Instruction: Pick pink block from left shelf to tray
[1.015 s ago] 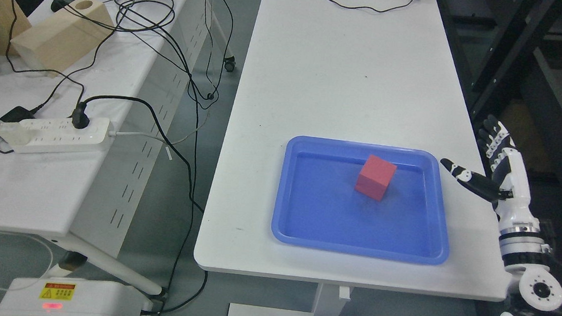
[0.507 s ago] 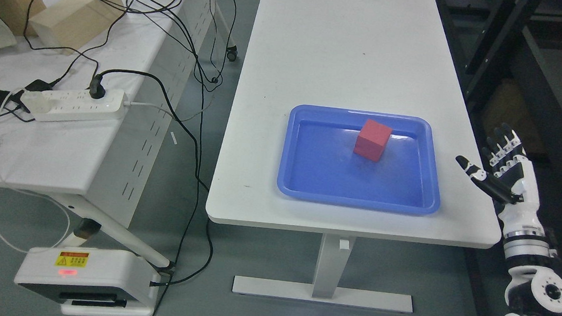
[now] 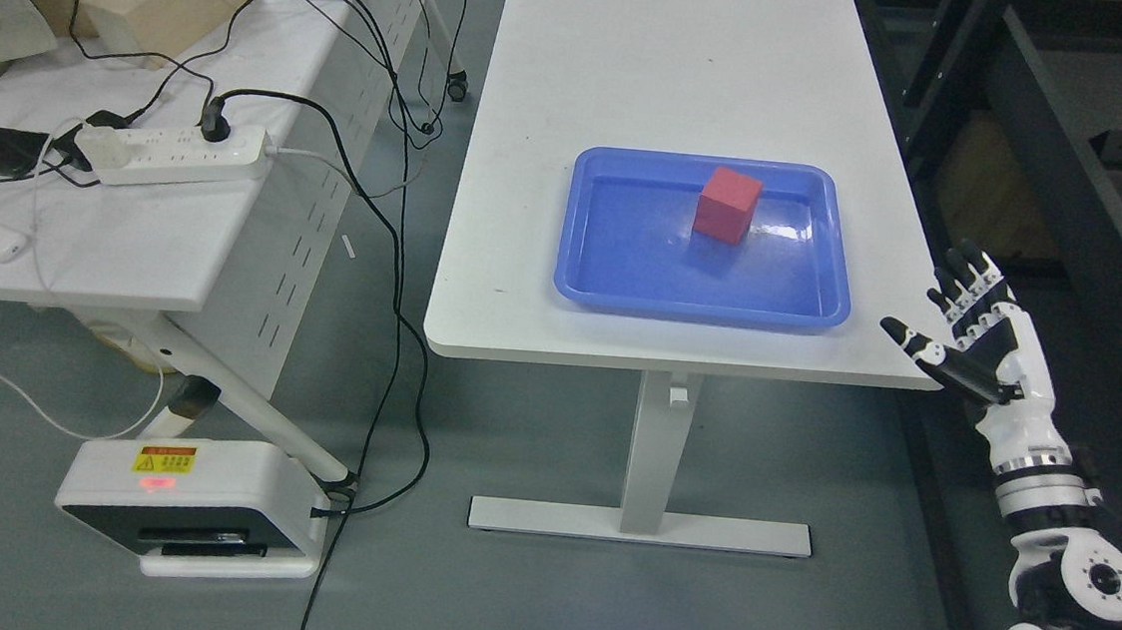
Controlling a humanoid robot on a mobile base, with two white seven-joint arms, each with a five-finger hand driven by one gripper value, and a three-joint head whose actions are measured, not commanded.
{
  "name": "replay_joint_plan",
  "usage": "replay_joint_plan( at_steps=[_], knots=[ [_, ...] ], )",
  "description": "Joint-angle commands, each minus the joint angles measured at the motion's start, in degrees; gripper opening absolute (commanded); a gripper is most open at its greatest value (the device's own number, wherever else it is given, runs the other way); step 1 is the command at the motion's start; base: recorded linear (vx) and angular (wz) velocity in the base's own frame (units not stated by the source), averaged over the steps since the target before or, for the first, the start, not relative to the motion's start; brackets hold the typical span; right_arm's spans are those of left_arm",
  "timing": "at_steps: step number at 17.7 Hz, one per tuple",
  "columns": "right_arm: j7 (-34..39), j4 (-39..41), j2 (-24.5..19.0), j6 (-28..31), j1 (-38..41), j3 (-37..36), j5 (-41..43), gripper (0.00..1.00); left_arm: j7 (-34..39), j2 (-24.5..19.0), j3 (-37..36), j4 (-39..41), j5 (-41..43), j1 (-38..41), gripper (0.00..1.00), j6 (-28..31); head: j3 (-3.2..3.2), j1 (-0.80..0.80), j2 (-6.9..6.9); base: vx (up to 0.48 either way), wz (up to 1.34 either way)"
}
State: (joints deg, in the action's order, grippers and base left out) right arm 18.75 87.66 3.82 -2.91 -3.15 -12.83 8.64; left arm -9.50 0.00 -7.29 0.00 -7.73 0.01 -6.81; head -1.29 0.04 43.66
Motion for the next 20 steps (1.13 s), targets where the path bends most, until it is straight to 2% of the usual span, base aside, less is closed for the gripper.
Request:
replay_joint_plan(
  at_steps=[1,6,8,12,17,20],
  knots=[
    [-1.9,0.0,-2.8,-0.4,-1.0,2.1,-0.2,0.99,0.0,-1.0,0.0,1.0,0.0,1.1,1.0,0.0,0.0,0.0,0.0,-0.189,-0.04],
    [-18.0,0.0,-2.8,-0.3,-1.0,3.6,0.0,0.99,0.0,-1.0,0.0,1.0,0.0,1.1,1.0,0.0,0.0,0.0,0.0,-0.152,-0.02],
    [-20.4,0.0,-2.8,-0.3,-1.0,4.5,-0.1,0.99,0.0,-1.0,0.0,1.0,0.0,1.1,1.0,0.0,0.0,0.0,0.0,-0.096,0.0],
    [-19.4,0.0,-2.8,-0.4,-0.9,5.5,-0.1,0.99,0.0,-1.0,0.0,1.0,0.0,1.1,1.0,0.0,0.0,0.0,0.0,-0.032,0.0],
    [-13.7,-0.1,-2.8,1.6,-0.9,7.5,-0.3,0.99,0.0,-1.0,0.0,1.0,0.0,1.1,1.0,0.0,0.0,0.0,0.0,0.0,0.0],
    [-12.6,-0.1,-2.8,1.9,-0.8,7.5,-0.2,0.99,0.0,-1.0,0.0,1.0,0.0,1.1,1.0,0.0,0.0,0.0,0.0,0.0,0.0]
  ],
)
